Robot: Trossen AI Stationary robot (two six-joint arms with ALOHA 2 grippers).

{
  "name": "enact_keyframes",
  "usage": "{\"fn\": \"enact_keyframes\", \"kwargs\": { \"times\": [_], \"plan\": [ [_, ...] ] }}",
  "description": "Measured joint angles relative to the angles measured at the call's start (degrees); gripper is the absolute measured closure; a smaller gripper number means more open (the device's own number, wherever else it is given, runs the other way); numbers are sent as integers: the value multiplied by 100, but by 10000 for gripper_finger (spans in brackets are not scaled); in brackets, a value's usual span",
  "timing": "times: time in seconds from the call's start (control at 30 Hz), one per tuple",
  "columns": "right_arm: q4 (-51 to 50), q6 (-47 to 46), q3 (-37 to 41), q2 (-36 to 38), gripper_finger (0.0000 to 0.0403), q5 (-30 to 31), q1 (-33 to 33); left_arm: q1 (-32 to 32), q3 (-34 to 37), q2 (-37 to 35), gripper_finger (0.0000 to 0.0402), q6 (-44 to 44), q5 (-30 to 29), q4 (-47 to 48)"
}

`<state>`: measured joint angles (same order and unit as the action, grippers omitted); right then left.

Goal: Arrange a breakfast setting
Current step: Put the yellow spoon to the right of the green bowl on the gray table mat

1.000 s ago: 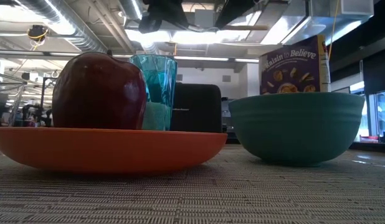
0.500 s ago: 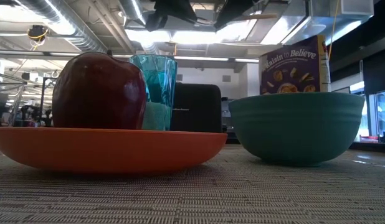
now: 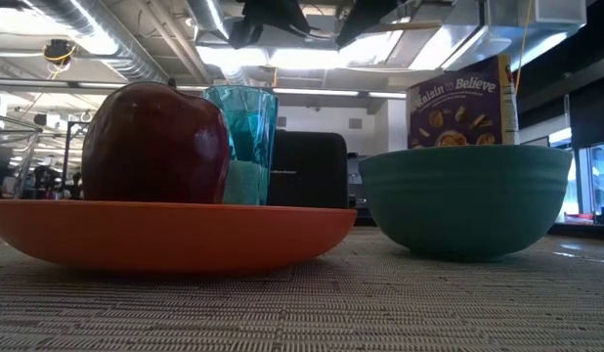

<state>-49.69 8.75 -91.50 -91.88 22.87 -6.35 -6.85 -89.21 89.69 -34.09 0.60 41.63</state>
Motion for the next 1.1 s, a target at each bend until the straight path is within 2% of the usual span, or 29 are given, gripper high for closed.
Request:
{"fn": "enact_keyframes", "kwargs": {
  "times": [0.37, 0.53, 0.83, 1.1],
  "plan": [
    [-149, -273, 0, 0, 384, 116, 0, -2, 0, 0, 385, 317, 22, -166],
    [-395, -622, 0, 8, 384, 154, 0, -30, 0, -17, 355, 455, 43, -162],
    [-898, -1847, -1, 94, 383, 352, 0, -275, 0, -249, 275, 482, 55, -166],
    [-1131, -3342, 367, 463, 382, 546, -61, -379, 0, -605, 255, 868, -344, -193]
  ]
}}
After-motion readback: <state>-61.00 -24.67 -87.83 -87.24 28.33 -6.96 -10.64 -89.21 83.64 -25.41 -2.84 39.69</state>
